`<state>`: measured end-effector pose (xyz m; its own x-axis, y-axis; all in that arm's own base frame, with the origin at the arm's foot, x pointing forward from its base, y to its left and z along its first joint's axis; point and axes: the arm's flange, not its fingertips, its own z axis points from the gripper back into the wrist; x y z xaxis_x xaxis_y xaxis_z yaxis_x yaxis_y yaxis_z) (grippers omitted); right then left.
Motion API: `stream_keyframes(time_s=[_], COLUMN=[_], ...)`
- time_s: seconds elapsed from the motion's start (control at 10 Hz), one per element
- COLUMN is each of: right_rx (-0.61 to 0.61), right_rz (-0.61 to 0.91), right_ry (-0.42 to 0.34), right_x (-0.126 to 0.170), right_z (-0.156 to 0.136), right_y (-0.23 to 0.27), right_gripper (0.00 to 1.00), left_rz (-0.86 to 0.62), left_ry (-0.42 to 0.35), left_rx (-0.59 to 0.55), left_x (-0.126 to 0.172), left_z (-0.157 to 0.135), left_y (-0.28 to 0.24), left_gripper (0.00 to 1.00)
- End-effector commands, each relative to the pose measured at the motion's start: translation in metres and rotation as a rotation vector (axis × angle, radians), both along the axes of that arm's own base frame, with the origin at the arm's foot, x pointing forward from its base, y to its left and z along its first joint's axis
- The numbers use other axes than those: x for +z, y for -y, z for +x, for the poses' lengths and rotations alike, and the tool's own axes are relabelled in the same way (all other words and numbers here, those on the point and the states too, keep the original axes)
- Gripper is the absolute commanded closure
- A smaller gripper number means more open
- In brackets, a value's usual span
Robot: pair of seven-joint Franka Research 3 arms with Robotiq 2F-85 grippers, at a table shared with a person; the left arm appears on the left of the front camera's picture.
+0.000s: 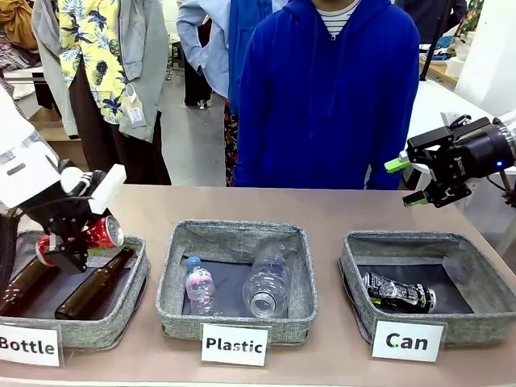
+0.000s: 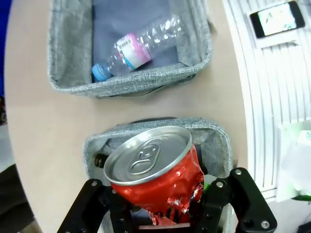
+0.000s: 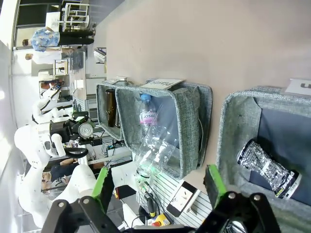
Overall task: Sort the can waste into the basket.
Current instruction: Pick up the can waste from the table and place it in the right Fabric basket.
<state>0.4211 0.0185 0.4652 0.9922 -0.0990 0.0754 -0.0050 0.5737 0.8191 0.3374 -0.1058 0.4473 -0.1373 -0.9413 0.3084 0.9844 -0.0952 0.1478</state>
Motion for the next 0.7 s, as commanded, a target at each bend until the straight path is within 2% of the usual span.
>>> stream_keyframes(time_s=[0.0, 0.1, 0.2, 0.3, 0.4, 0.5, 0.6], right_rx=[0.017, 0.017, 0.000, 0.021, 0.053, 0.105, 0.119], right_rz=[0.002, 0.002, 0.000, -0.284, -0.424, -0.528, -0.582], right_ry=[0.015, 0.015, 0.000, 0.048, 0.101, 0.187, 0.257], right_x=[0.001, 0.001, 0.000, 0.019, 0.043, 0.069, 0.086], right_z=[0.001, 0.001, 0.000, -0.017, -0.035, -0.061, -0.091], right_y=[0.003, 0.003, 0.000, 0.015, 0.036, 0.069, 0.104], right_gripper=[0.00, 0.00, 0.00, 0.00, 0.00, 0.00, 0.00], left_rz=[-0.033, 0.000, -0.060, -0.182, -0.194, -0.225, -0.268], left_ry=[-0.026, 0.000, -0.050, 0.007, 0.079, 0.108, 0.094], left_rx=[0.044, 0.000, 0.109, 0.085, 0.031, 0.058, 0.098], left_x=[-0.003, 0.000, -0.015, -0.001, 0.030, 0.063, 0.090], left_z=[0.007, 0.000, 0.018, 0.018, 0.014, 0.010, 0.005], left_y=[0.004, 0.000, 0.011, 0.048, 0.102, 0.163, 0.225], left_gripper=[1.00, 1.00, 1.00, 1.00, 1.00, 1.00, 1.00])
